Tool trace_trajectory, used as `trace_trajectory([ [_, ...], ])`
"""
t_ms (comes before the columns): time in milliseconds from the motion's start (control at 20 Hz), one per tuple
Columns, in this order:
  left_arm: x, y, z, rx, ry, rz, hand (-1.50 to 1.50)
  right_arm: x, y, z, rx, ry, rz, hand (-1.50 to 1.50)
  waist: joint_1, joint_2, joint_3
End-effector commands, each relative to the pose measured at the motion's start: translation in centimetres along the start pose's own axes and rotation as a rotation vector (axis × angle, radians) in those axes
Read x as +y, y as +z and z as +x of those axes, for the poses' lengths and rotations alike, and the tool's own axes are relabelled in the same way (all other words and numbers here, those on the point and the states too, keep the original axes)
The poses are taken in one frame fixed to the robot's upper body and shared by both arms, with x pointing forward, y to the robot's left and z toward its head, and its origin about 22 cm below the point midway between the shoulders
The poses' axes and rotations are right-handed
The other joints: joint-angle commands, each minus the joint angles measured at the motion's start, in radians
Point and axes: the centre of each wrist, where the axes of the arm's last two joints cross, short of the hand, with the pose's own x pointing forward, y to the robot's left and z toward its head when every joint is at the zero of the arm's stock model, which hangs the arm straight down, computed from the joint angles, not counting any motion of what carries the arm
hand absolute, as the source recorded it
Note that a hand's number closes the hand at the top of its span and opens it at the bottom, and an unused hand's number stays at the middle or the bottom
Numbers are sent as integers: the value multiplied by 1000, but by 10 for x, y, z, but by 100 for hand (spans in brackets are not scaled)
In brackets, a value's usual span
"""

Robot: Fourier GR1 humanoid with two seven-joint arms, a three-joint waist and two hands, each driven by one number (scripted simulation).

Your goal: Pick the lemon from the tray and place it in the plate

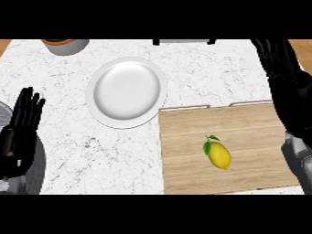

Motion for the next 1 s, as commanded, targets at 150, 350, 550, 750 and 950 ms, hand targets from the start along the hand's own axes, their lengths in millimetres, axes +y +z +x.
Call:
trace_trajectory([
  [150, -4, 8, -7, 186, -77, -27, 0, 36, 21, -10, 199, -292, 403, 150, 49, 42, 13],
  [350, -11, 11, -5, 272, -74, -46, 0, -12, -22, 39, -52, 379, 607, 150, 22, 15, 0],
  [550, -19, 16, -14, 386, -110, -43, 0, -4, 37, -23, 103, 224, 559, 150, 26, 54, 18],
  [750, -26, 14, -5, 375, -92, -54, 0, 18, 86, -57, 233, -278, 414, -150, 30, 67, 21],
  [950, -30, 11, -8, 407, -111, -76, 0, 2, 93, -62, 178, -262, 693, -150, 43, 48, 15],
])
